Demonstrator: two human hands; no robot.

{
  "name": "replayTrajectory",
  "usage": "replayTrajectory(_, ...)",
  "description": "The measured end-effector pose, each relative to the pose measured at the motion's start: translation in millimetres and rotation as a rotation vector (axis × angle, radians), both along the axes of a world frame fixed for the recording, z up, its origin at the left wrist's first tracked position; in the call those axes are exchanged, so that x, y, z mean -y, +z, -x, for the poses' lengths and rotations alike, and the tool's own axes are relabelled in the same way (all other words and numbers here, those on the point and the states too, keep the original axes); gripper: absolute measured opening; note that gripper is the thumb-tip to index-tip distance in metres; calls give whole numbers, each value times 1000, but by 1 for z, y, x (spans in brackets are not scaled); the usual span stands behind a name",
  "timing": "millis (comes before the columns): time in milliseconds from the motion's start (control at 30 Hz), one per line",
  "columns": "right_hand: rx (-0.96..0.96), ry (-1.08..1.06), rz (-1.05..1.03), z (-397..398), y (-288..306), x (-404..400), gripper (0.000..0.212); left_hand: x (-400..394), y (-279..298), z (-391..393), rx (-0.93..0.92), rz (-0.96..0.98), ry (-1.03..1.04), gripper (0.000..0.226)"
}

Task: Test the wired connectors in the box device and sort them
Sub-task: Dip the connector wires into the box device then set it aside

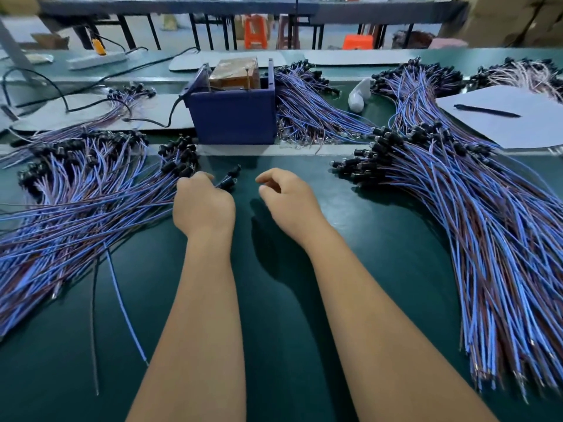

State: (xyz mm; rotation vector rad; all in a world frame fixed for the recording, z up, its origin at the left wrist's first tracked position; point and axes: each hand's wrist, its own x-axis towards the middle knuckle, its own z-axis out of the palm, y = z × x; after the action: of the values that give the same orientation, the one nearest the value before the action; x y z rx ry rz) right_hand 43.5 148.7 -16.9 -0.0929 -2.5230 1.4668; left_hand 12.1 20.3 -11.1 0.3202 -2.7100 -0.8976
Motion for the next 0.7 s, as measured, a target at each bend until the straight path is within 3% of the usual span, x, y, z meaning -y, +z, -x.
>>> replayTrajectory(433, -12, 3, -15, -2, 0, 2, 22, 0, -8, 5, -129, -61, -14, 26)
replayTrajectory(567, -24, -18, 64, -1, 0, 1, 21, -6, 0, 6, -324, -432, -114, 21)
replayTrajectory(700, -25, -8, 532, -2, 10, 1, 26, -30, 17, -12, -292, -1003, -373, 32)
